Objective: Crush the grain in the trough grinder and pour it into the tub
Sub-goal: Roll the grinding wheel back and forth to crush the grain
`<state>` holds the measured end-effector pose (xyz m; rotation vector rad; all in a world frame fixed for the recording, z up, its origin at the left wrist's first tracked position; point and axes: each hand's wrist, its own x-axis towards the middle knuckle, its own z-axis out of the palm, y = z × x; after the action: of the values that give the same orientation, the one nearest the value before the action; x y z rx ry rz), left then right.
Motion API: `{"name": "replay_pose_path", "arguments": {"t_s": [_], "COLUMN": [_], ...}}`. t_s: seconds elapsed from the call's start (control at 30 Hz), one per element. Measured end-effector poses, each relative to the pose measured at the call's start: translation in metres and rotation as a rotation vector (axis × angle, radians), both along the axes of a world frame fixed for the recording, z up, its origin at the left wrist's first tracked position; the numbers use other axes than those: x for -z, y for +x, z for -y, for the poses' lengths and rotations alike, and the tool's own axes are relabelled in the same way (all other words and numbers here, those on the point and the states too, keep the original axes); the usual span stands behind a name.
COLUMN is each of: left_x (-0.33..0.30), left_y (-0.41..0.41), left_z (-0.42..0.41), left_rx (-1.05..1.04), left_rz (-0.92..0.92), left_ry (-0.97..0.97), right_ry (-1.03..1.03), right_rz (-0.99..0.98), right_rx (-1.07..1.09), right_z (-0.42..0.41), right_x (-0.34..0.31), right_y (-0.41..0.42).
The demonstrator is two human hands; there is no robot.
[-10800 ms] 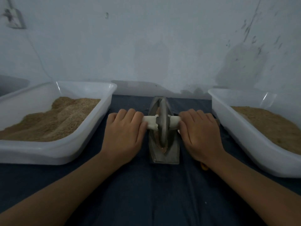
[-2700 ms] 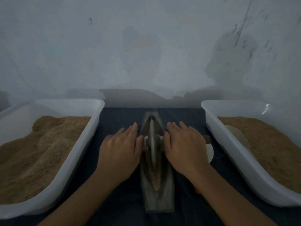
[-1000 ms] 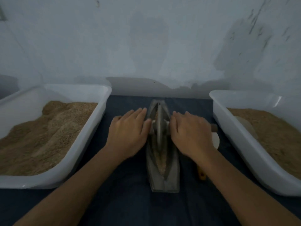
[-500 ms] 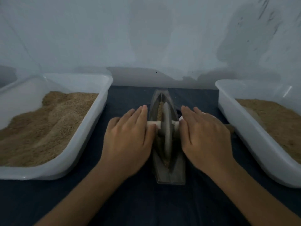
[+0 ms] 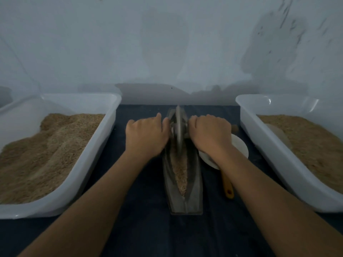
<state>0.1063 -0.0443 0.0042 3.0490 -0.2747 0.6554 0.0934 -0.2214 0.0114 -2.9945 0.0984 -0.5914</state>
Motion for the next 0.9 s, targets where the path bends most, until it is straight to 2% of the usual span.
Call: {"name": "replay_pose_path", "arguments": {"t_s": [0.1,0.2,0.27,0.43,0.53,0.63,0.73,0.9], "left_x": [0.016,0.027,0.026,0.006,-0.003,-0.001,0.009,0.019], "left_y": [-0.057,-0.102,-0.102,-0.029,0.029,0.045,0.014,-0.066], "left_z": [-0.018,-0.032,-0.03,-0.007,0.0,-0.003,-0.012,-0.021], "left_rx": [0.136,0.22,0.22,0.121,0.035,0.021,0.078,0.227], "left_rz": [0.101,0.128,0.123,-0.023,-0.114,-0.182,-0.103,0.168], "left_ry": [-0.167,-0.175,-0.175,-0.119,-0.117,-0.139,-0.12,-0.142], "right_ry": [0.023,0.017,0.004,0.025,0.047,-0.006,-0.042,0.107], "right_rz": [0.109,0.192,0.185,-0.045,-0.062,-0.059,0.0,0.107], "right_rx": [-0.114,-0.175,-0.16,-0.087,-0.017,-0.026,-0.056,-0.161], "right_z": [0.002,0.008,0.011,0.005,0.001,-0.006,-0.006,0.013], "right_x": [0.01,0.016,0.016,0.003,-0.01,-0.02,-0.011,0.017], "right_y": [-0.058,-0.099,-0.103,-0.036,0.019,0.036,0.013,-0.072]}}
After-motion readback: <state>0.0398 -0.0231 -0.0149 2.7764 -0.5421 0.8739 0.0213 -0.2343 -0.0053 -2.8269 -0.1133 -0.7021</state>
